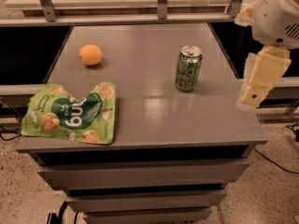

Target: Knock coke can over

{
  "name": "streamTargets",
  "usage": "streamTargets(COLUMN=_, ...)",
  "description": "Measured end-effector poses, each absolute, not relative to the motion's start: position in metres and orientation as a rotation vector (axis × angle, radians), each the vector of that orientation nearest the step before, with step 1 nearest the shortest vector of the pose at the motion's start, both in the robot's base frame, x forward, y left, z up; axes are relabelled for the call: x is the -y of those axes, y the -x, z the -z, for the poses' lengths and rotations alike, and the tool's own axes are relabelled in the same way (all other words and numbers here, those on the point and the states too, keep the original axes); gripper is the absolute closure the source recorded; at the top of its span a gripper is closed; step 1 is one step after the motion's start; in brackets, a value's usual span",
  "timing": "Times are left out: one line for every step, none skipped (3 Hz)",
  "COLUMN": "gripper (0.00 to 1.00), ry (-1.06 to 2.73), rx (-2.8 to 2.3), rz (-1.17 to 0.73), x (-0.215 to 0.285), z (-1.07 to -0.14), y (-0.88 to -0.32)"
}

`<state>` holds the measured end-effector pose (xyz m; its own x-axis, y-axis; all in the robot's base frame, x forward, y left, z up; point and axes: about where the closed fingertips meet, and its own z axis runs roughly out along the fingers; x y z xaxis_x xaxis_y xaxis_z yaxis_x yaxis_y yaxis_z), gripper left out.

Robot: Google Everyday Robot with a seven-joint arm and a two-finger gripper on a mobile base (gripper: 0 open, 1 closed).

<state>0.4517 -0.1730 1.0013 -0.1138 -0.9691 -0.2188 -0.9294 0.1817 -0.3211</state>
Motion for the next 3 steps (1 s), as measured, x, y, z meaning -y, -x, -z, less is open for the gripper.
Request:
streamTargets(gripper=0.00, ry=1.791, rx=-2.091, rz=0.146, x=0.173, z=-1.001, y=-0.452)
streamTargets(gripper=0.00, ry=1.894, rx=-2.018, rz=0.140, x=0.119, z=-0.999, y=-0.432)
streamTargets(gripper=0.00, ry=1.993, rx=-1.918, rz=0.144, x=0.058, z=-1.000, y=-0.405)
